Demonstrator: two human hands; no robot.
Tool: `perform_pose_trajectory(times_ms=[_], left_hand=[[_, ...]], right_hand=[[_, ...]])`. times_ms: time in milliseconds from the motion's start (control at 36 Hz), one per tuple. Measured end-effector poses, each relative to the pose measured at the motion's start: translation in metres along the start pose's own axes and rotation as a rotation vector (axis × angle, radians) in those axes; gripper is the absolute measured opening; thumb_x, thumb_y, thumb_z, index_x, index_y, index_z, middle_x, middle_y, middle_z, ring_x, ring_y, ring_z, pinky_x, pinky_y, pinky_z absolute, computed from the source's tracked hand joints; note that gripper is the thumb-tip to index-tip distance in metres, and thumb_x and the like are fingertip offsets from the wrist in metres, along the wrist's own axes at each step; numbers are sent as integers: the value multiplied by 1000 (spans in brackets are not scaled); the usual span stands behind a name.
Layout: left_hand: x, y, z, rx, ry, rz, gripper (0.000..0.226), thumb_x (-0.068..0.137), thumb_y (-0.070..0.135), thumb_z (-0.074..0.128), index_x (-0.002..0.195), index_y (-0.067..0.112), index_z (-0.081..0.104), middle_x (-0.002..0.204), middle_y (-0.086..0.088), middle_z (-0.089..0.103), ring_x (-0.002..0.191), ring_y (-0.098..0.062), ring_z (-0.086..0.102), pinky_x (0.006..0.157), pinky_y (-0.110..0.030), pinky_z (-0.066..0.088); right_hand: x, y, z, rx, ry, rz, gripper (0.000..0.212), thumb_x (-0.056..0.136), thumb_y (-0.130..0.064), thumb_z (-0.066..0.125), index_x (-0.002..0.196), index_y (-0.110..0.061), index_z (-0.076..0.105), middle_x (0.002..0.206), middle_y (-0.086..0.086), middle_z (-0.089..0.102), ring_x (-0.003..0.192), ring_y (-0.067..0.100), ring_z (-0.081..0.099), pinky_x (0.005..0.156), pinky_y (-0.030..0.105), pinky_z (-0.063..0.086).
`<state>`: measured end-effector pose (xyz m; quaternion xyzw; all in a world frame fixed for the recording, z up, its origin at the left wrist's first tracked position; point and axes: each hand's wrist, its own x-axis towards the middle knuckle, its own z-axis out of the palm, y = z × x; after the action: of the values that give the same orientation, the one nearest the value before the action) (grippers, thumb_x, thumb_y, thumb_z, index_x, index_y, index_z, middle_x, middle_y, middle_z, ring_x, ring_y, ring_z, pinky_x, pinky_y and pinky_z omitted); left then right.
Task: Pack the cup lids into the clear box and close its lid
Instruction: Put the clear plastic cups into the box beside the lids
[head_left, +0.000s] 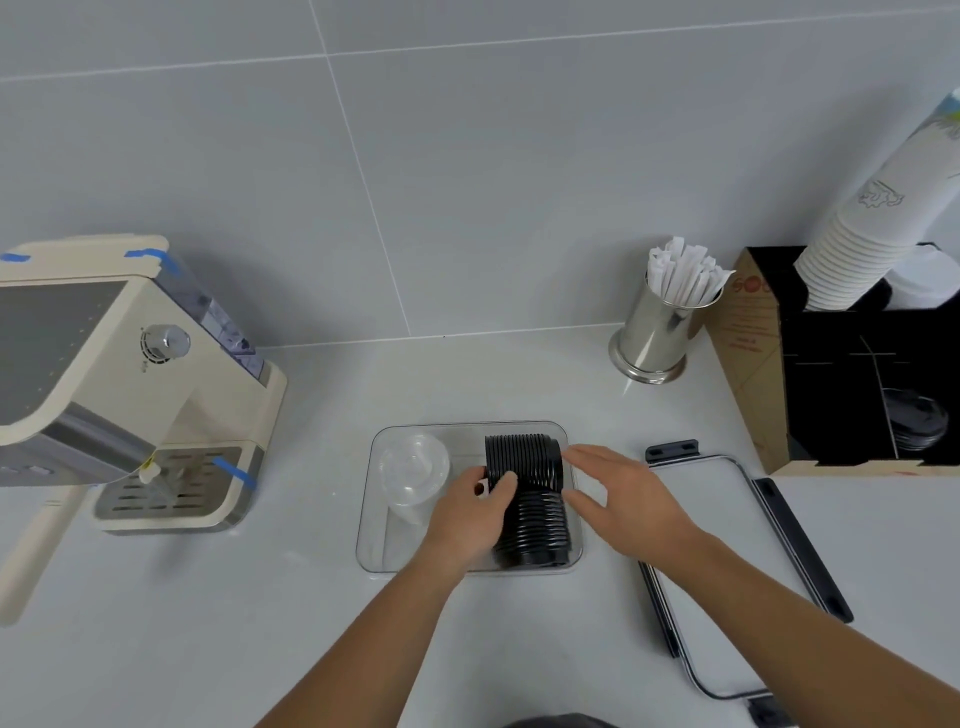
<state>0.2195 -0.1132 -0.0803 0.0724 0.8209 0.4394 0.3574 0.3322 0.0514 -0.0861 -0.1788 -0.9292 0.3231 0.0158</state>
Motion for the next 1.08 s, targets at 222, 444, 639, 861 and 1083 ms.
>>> perform_pose_trajectory(times_ms=[222, 444, 639, 861, 1083], left_hand=[[17, 13, 0, -232, 13, -91, 28, 101, 33, 39, 86, 28, 62, 93, -1, 67, 86, -18, 60, 93, -39, 51], [24, 12, 6, -452, -11, -298, 44, 98, 52, 42, 107, 18, 68, 108, -9, 73, 103, -25, 68, 101, -41, 51], [26, 9, 4, -577, -108, -319, 31, 100, 34, 49, 102, 11, 70, 93, -8, 73, 85, -22, 68, 81, -34, 55], [28, 7, 3, -597, -150, -308, 27, 96, 22, 46, 91, 10, 69, 74, -4, 69, 72, -20, 63, 68, -32, 51], [28, 3, 9, -496, -114, -266, 45, 100, 45, 42, 108, 14, 73, 107, -11, 76, 104, -27, 70, 99, -43, 51]], right_hand=[[33, -6, -3, -94, -70, -27, 50, 93, -28, 60, 140, -17, 49, 149, 0, 45, 138, 12, 40, 111, 17, 20], [48, -13, 4, -144, -199, -54, 53, 94, -33, 57, 144, -20, 44, 151, 1, 43, 137, 17, 40, 114, 30, 30], [45, -6, 8, -114, -178, -57, 52, 91, -32, 62, 140, -20, 49, 150, 1, 45, 137, 15, 41, 114, 28, 28], [41, -6, 10, -61, -111, -67, 43, 89, -26, 66, 131, -15, 60, 143, 3, 53, 132, 16, 48, 111, 24, 31], [37, 1, 7, -64, -113, -135, 37, 89, -18, 66, 126, -14, 65, 139, 4, 57, 129, 18, 52, 110, 33, 39]])
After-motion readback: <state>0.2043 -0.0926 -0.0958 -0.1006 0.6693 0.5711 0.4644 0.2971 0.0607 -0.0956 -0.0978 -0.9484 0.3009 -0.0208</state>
